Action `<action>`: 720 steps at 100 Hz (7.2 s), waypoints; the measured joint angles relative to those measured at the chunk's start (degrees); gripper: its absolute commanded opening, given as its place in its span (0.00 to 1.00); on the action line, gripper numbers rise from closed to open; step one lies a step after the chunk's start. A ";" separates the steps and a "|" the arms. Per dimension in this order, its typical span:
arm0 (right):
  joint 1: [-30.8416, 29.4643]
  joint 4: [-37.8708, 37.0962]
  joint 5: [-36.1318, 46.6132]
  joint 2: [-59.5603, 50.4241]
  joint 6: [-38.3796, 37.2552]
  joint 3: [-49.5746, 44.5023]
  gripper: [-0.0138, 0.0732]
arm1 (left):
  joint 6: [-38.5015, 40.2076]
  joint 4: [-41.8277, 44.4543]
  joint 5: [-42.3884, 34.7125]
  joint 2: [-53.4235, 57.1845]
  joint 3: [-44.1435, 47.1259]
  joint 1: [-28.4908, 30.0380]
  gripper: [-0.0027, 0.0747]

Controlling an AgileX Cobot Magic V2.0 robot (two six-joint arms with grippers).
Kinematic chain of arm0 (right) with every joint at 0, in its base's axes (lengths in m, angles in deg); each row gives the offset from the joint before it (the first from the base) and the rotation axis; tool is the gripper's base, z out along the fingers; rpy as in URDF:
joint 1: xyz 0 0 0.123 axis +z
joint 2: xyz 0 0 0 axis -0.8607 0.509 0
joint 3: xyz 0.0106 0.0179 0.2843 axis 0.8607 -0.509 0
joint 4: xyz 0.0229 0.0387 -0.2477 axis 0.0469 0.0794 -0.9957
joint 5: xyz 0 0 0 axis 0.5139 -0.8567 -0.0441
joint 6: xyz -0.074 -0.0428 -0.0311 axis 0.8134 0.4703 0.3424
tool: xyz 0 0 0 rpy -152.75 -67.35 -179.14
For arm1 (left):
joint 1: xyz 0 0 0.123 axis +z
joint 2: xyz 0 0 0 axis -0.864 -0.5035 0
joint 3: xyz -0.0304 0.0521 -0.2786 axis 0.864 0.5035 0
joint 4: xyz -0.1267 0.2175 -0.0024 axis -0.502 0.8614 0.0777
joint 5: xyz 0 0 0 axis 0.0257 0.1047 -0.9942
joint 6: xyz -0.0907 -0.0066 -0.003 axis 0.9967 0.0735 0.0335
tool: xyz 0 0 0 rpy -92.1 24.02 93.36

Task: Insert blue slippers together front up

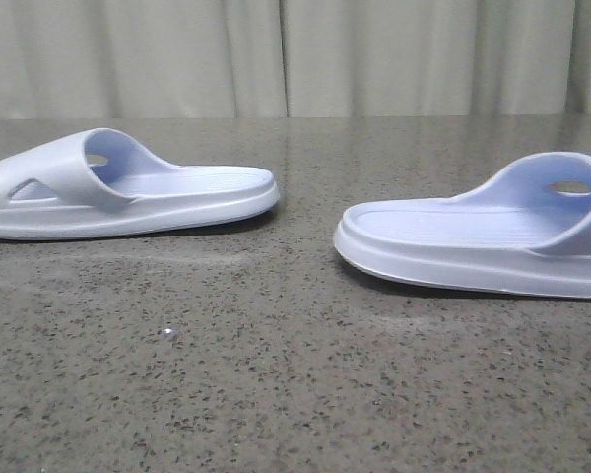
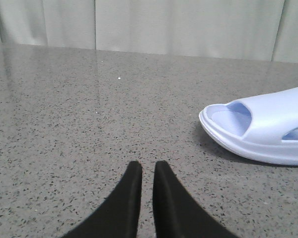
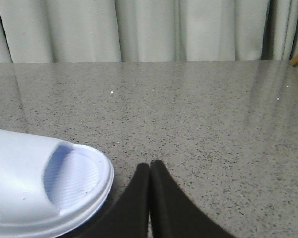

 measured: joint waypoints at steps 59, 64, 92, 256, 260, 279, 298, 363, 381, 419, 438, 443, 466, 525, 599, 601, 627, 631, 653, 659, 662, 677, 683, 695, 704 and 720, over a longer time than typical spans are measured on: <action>0.00 2.57 1.97 0.00 0.00 0.00 0.07 | 0.00 -0.49 0.00 0.00 0.00 0.00 0.05; 0.00 3.79 2.80 0.00 0.00 0.00 0.07 | 0.00 -1.19 0.00 0.00 0.00 0.00 0.05; 0.00 8.24 3.94 0.00 0.00 0.00 0.07 | 0.00 -10.45 -2.33 0.00 0.00 0.00 0.05; 0.00 12.42 -32.11 32.27 0.00 30.63 0.41 | -8.93 -14.43 25.24 -36.55 -33.60 0.00 0.45; 0.00 12.42 -32.61 32.27 0.00 30.63 0.41 | -8.93 -14.68 25.24 -36.55 -33.60 0.00 0.45; -0.39 12.09 -33.00 33.31 0.00 31.44 0.41 | -9.03 -15.76 25.24 -36.55 -33.60 0.00 0.44; -3.08 11.78 -34.44 40.43 0.00 36.22 0.41 | -9.03 -16.66 26.06 -38.58 -34.35 0.00 0.44; -9.06 20.11 -40.22 57.20 11.56 39.91 0.48 | -11.93 -18.27 29.01 -46.00 -38.24 0.00 0.44; -11.95 26.24 -41.79 60.30 16.83 39.91 0.48 | -12.15 -18.39 29.01 -46.10 -38.24 0.00 0.44; -14.03 32.55 -44.52 63.91 22.76 39.91 0.47 | -12.97 -19.34 28.58 -46.10 -38.24 0.00 0.44; -14.03 33.18 -45.42 63.96 23.75 39.96 0.30 | -12.97 -19.69 28.46 -46.10 -38.24 0.00 0.44; -14.03 33.18 -45.55 63.96 23.78 39.96 0.22 | -12.97 -19.69 28.46 -46.10 -38.24 0.00 0.44; -14.03 33.65 -46.00 63.96 23.88 39.96 0.04 | -13.10 -20.93 28.46 -46.66 -38.24 0.00 0.44; -14.03 33.77 -46.12 63.96 23.88 40.05 0.04 | -16.28 -28.08 27.98 -59.86 -42.29 0.00 0.44; -14.03 34.40 -46.15 63.96 24.00 40.05 0.04 | -47.49 -56.27 43.76 -78.42 -45.39 17.00 0.44; -14.03 34.40 -46.15 63.96 24.00 40.05 0.04 | -47.96 -56.75 43.96 -78.77 -45.39 17.00 0.44; -14.03 34.40 -46.15 63.96 24.00 40.05 0.04 | -50.90 -59.24 45.14 -81.63 -45.52 17.00 0.44; -14.03 34.40 -46.15 63.96 24.00 40.05 0.04 | -51.31 -59.37 45.08 -82.01 -45.52 16.86 0.44; -14.03 34.44 -46.15 63.96 24.12 40.05 0.04 | -53.12 -61.43 44.73 -82.27 -45.52 16.31 0.43; -14.03 34.44 -46.15 63.96 24.12 40.05 0.04 | -53.39 -61.86 44.71 -82.27 -45.64 16.31 0.42; -14.03 34.44 -46.15 63.96 24.12 40.05 0.04 | -53.52 -61.96 44.71 -82.27 -45.64 16.31 0.42; -14.03 34.44 -46.15 63.96 24.12 40.05 0.04 | -53.88 -62.10 44.61 -82.27 -45.64 16.31 0.42; -14.03 34.44 -46.15 63.96 24.12 40.05 0.04 | -53.88 -62.10 44.61 -82.27 -45.64 16.28 0.42; -14.03 34.44 -46.15 63.96 24.12 40.05 0.04 | -53.88 -62.13 44.17 -82.27 -45.64 15.33 0.42; -14.03 34.44 -46.15 63.96 24.12 40.05 0.04 | -53.88 -62.23 43.22 -82.27 -45.64 14.64 0.42; -14.03 34.53 -46.05 63.96 24.12 40.05 0.04 | -53.88 -62.58 42.98 -82.35 -45.64 14.44 0.42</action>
